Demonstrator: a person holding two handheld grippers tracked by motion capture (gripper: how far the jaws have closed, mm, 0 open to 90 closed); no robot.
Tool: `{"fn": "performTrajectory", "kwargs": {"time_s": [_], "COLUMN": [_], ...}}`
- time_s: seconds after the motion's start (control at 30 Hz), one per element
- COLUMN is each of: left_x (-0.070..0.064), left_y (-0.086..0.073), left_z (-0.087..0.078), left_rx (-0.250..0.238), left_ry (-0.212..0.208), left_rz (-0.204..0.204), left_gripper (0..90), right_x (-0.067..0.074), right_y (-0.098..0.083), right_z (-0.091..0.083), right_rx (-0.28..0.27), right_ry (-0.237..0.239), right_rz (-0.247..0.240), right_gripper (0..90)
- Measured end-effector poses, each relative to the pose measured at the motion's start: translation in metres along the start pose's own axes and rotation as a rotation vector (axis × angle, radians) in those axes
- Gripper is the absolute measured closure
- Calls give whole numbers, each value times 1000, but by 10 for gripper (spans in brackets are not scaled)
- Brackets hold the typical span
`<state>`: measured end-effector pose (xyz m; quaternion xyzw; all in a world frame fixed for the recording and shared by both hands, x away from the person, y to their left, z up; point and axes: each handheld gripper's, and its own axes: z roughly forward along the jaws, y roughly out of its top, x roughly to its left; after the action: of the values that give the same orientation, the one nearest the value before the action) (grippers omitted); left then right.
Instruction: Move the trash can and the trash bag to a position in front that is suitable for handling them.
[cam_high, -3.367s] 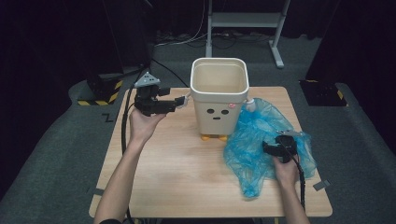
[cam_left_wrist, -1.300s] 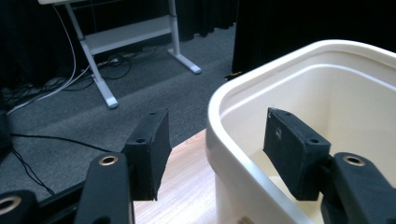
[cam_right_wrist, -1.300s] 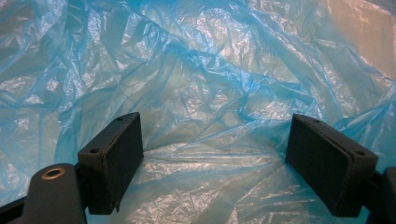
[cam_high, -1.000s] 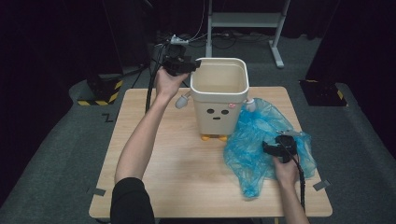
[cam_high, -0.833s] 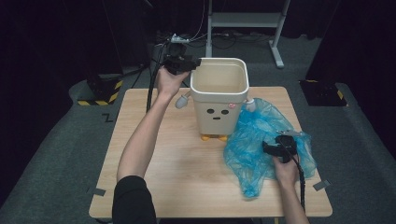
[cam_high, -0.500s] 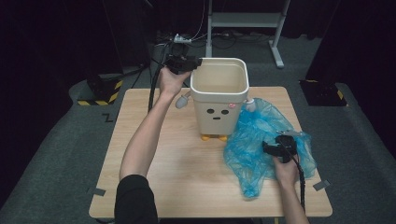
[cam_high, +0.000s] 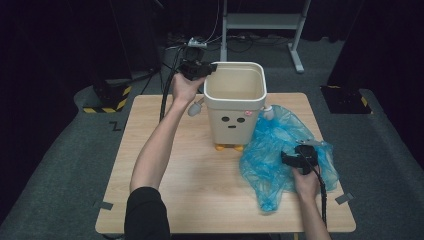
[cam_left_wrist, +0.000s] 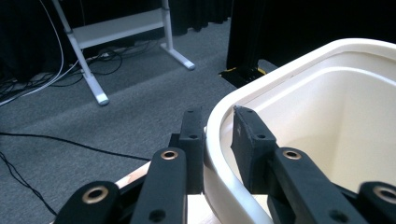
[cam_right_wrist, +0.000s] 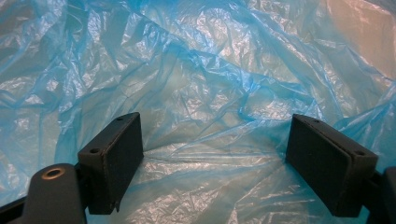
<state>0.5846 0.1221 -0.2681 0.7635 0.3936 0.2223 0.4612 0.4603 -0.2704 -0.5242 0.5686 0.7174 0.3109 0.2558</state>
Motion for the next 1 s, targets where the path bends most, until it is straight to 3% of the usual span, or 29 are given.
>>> {"fn": "performTrajectory", "kwargs": {"time_s": [0.7, 1.0], "left_x": [-4, -5], "left_y": [0, 1], "left_z": [-1, -1], "left_rx": [3, 7], "left_ry": [26, 31], "left_rz": [37, 29], "left_gripper": [768, 770], "right_x": [0, 0], "right_y": [0, 0], "right_z": [0, 0], "right_rx": [-1, -1], "right_ry": [0, 0], "right_rz": [-3, -1], "right_gripper": [187, 187]}}
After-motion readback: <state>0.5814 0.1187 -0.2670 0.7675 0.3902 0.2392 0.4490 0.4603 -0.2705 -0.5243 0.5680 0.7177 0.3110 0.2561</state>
